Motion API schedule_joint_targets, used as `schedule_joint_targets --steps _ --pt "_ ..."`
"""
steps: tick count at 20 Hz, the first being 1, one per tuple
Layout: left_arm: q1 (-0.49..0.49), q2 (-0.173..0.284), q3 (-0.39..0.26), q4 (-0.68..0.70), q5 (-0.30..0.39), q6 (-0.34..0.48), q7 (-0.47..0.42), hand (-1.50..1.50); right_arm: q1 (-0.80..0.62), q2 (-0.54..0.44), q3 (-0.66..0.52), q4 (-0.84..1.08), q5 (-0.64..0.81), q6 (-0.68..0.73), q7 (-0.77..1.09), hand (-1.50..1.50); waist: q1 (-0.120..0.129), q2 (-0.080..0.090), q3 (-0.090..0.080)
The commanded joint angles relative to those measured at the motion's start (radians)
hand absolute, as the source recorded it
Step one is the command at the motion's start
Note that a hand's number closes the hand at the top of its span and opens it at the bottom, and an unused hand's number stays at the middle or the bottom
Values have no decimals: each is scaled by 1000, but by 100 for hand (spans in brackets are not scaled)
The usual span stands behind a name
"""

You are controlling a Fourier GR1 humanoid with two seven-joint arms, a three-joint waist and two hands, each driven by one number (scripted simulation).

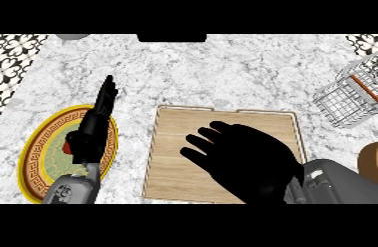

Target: Pick the croissant from the tray and place it in the tiered basket

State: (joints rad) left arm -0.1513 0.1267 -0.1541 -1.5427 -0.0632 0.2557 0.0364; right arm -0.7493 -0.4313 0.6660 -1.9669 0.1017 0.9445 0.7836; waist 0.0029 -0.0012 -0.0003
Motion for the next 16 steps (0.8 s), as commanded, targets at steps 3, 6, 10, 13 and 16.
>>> schedule_joint_targets --steps 3,6,10,13,16 --pt "14 -13 -6 -17 -8 -16 -14 0 -32 9 -15 52 93 109 -23 -150 4 1 0" --pt "16 -24 -10 -39 -16 -8 23 0 -37 76 32 70 159 104 -32 -150 7 1 0" --pt "-5 4 35 -3 -6 -34 -18 0 41 -23 80 7 339 47 -276 -150 8 4 1" --pt "7 -38 10 35 -44 0 -41 0 17 45 130 63 423 42 -288 -150 6 4 1" --pt "58 -39 -25 -84 -54 -11 43 0 61 46 110 23 488 42 -279 -150 4 0 1"
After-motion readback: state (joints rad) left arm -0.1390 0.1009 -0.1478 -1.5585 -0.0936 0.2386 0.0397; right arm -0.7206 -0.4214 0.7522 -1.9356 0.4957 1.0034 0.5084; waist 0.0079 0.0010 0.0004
